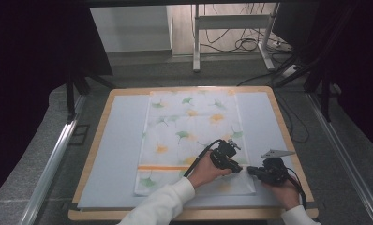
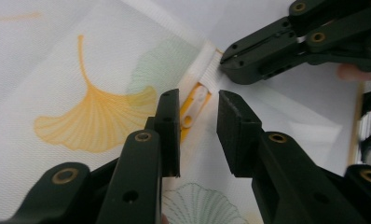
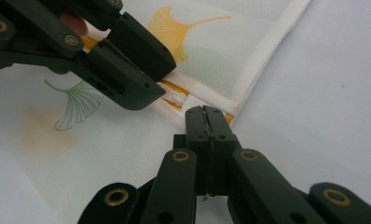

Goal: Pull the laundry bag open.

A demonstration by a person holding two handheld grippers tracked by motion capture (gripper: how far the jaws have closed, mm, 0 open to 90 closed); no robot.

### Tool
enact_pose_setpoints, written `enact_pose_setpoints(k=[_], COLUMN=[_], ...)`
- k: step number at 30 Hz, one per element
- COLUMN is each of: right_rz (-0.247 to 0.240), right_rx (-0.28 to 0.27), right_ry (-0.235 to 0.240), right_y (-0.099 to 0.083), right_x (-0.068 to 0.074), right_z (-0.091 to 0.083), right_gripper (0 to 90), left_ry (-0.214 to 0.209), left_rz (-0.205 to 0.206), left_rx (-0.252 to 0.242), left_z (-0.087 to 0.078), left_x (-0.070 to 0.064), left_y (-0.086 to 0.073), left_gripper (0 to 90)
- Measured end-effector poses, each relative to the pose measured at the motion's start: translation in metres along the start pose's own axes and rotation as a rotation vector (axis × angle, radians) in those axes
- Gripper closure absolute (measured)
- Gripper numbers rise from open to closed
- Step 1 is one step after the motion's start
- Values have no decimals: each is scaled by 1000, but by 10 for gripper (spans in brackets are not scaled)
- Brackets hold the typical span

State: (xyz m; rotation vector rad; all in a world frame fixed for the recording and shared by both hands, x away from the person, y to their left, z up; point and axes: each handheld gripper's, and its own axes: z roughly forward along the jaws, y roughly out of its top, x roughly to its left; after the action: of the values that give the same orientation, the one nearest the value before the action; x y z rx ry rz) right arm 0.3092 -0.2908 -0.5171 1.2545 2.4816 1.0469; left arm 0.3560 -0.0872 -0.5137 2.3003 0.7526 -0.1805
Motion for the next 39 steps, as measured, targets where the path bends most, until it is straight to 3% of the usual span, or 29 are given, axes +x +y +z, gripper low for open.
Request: enact_pose_setpoints(k=[3,12,20,25,32,37,39], right_rz=[3,3,2,-1,-2,-5,-4], right_rx=[-2,-3,-4,-5,-5,-6,-7], right_ry=[3,3,1,1,1,-1,-1], right_y=[0,0,0,-1,-1,-1,-1], right_x=[0,0,0,0,0,0,0], right_z=[0,0,0,0,0,0,0], right_gripper=[894,894,894,894,894,894,894], left_ry=[-21,-30,10,25,21,63,66], left_rz=[-7,-14,60,78,73,121,122], left_rx=[4,9,35,53,44,46,50], left_z=[0,2,8,9,10,10,10], left_x=[1,3,-5,-6,-5,-11,-11], left_y=[0,0,5,9,8,7,7], left_gripper=[695,724,775,822,868,890,894])
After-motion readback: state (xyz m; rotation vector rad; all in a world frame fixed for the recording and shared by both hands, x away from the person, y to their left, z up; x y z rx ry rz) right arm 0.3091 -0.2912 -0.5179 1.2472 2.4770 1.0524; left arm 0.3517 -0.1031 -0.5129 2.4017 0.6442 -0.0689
